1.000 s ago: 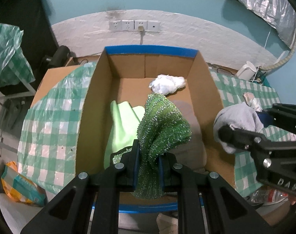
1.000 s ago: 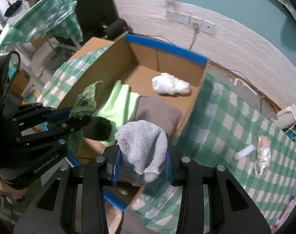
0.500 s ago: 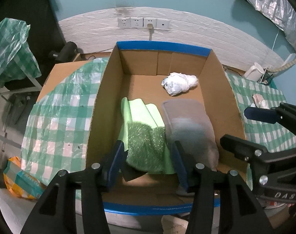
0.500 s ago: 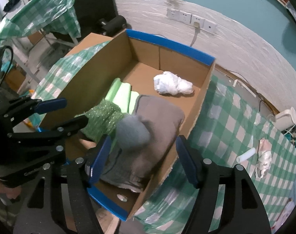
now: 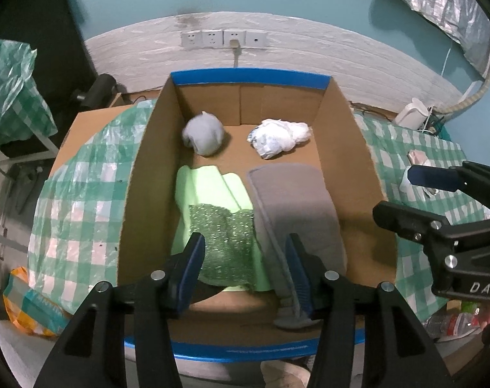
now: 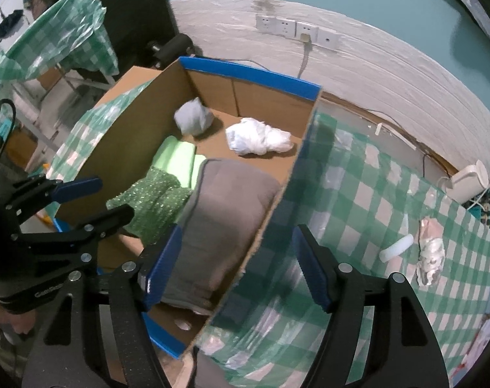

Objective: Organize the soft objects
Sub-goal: 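Open both tools to drop the sock and scrubber into the box, then withdraw both tools from the box back over the table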

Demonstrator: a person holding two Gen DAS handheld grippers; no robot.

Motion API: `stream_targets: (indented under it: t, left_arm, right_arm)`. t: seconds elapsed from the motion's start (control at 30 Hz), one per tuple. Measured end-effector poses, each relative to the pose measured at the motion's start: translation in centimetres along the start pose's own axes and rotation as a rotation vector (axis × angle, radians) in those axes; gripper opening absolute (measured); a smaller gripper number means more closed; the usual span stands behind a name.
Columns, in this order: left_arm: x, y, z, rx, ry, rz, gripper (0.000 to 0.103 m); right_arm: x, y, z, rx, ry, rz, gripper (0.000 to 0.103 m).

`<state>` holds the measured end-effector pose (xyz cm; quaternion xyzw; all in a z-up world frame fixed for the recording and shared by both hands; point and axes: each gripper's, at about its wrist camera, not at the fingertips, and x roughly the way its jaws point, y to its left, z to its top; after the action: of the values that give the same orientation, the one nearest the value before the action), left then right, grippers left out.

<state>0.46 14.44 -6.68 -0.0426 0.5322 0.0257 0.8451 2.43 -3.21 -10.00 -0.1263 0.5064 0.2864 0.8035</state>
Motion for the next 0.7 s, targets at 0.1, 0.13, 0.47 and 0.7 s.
stream_targets:
  t: [0.1, 0.13, 0.47, 0.7]
  left_arm:
    - [-0.1, -0.7, 0.1, 0.015, -0.004, -0.002, 0.053]
    - [-0.1, -0.9, 0.1, 0.020, -0.005, -0.004, 0.053]
    - [-0.1, -3.1, 0.3, 0.053, -0.014, -0.018, 0.053]
    - [-1.0, -5.5, 0.8, 0.102, -0.053, -0.022, 0.055]
  right_arm:
    - [-0.3, -0.8, -0.2, 0.018, -0.005, -0.005, 0.072]
    - [-0.4, -1.1, -0.2, 0.022, -0.006, -0.006, 0.072]
    - [-1.5, -4.2, -1.1, 0.079, -0.027, -0.013, 0.073]
    - [-2.2, -6.3, -2.0, 0.113, -0.040, -0.021, 0.073]
